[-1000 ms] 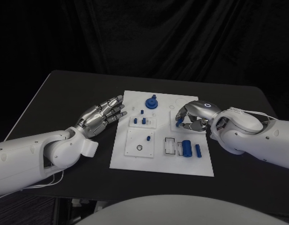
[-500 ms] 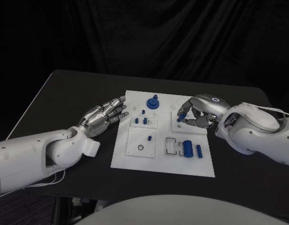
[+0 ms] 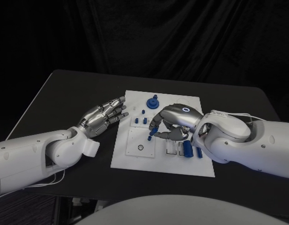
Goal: Assemble the parts on the task board
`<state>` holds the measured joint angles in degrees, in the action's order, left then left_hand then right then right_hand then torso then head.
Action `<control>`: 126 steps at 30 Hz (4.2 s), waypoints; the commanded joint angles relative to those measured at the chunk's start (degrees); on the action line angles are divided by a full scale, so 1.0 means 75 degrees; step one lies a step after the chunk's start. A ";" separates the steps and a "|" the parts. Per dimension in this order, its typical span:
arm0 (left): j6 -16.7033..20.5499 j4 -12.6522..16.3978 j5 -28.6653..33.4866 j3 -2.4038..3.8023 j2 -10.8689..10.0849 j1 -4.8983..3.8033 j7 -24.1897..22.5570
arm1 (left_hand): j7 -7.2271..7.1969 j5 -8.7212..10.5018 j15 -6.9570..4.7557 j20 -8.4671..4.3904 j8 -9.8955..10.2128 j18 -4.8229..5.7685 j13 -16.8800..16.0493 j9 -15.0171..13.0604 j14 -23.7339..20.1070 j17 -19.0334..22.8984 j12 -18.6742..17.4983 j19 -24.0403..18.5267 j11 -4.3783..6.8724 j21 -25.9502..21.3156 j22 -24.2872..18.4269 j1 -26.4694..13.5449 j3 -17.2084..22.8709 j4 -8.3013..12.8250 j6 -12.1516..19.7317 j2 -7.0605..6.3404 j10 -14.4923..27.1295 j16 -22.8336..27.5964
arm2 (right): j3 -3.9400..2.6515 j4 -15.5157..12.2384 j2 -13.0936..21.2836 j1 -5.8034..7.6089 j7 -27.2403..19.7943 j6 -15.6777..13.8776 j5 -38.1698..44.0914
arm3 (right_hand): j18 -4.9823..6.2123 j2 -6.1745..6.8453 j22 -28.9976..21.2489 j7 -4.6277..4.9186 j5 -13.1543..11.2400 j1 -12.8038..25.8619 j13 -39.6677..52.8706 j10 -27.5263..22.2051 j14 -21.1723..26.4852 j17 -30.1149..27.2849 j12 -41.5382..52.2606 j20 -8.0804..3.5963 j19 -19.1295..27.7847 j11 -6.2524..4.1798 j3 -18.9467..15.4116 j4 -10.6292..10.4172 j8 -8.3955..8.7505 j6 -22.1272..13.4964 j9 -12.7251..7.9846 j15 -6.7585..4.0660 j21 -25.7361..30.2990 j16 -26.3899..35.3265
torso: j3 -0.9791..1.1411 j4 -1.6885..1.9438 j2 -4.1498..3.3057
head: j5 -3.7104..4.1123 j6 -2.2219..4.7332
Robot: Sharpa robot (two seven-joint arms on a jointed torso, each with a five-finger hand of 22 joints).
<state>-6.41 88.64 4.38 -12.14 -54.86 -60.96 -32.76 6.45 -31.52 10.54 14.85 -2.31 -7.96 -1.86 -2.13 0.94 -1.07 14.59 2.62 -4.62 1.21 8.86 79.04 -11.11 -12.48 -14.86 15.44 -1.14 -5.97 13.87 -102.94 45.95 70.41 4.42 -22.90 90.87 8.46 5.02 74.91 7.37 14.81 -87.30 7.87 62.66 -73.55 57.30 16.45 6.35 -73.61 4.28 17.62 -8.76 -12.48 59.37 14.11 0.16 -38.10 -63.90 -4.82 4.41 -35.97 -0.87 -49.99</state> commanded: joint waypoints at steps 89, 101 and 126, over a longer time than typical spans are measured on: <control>-0.0170 -0.0151 -0.0010 0.0006 0.0139 0.0101 0.0060 | 0.0028 -0.0066 0.0045 0.0049 -0.0071 -0.0063 -0.0008 -0.0005 0.0015 -0.0011 0.0039 -0.0010 -0.0066 0.0043 -0.0021 0.0089 0.0056 0.0107 -0.0066 0.0050 -0.0033 -0.0039 | -0.0051 0.0428 -0.0131 -0.0430 -0.0340 -0.0991 0.0946 | 0.0096 0.0031 0.0388 -0.0251 -0.0799 0.0299 0.0424 -0.2072 0.0537 -0.0335 -0.0219 0.0324 0.0480 0.0476 -0.0840 -0.0368 0.0965 -0.2466 -0.0436 0.0368 0.1001 0.0324 | -0.0002 0.0032 0.0006 | 0.0119 -0.0001; -0.0020 -0.0124 -0.0010 0.0006 0.0084 0.0102 -0.0274 | -0.0494 0.0735 0.0082 0.0095 -0.0064 -0.0076 -0.0014 0.0028 0.0038 -0.0019 0.0157 0.0052 -0.0221 0.0078 0.0037 -0.0677 -0.0324 -0.0584 0.0140 0.0134 -0.0061 -0.0145 | 0.0027 -0.0799 0.2077 0.0230 -0.0095 -0.1000 -0.0457 | 0.0138 -0.0137 0.0335 0.0168 0.0051 -0.0088 0.1153 -0.1180 0.0710 -0.0688 0.1362 0.0141 0.0620 0.0145 -0.0418 -0.0391 0.0579 -0.1560 -0.0442 0.0136 0.1304 0.0685 | -0.0002 0.0032 0.0000 | 0.0252 -0.0001; 0.0051 -0.0242 -0.0010 0.0006 0.0170 0.0103 -0.0365 | -0.0616 0.0977 0.0096 0.0162 -0.0046 -0.0130 -0.0012 0.0040 0.0016 -0.0020 0.0188 0.0035 -0.0298 0.0089 -0.0049 -0.0828 0.0059 -0.0561 0.0249 0.0172 -0.0035 -0.0187 | 0.0053 -0.0661 0.2609 -0.0415 0.2706 0.1339 -0.1551 | -0.0762 -0.0916 0.1540 -0.0703 -0.0557 0.3818 1.0950 0.3646 -0.2174 0.4302 0.9807 -0.0633 -0.1719 -0.0801 -0.1661 -0.1051 -0.3014 -0.0824 0.2343 -0.0669 -0.4892 -0.3438 | 0.0012 0.0038 0.0002 | 0.0608 -0.0001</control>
<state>-5.98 86.80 4.38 -12.15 -53.70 -60.26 -34.59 1.54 -24.11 11.02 15.67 -2.77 -7.96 -1.93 -1.83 1.08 -1.16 15.96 3.02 -7.00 1.51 8.54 72.38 -11.02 -16.67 -13.00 16.61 -1.66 -7.08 14.29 -107.96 65.66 67.48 20.29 -15.39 80.19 3.37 -1.57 74.90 2.44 10.84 -59.43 74.95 84.02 -84.03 74.95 89.79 1.95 -84.16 -1.35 5.44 -16.66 -34.60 53.23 31.14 -4.54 -73.05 -88.53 -4.80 4.69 -35.96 3.70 -49.99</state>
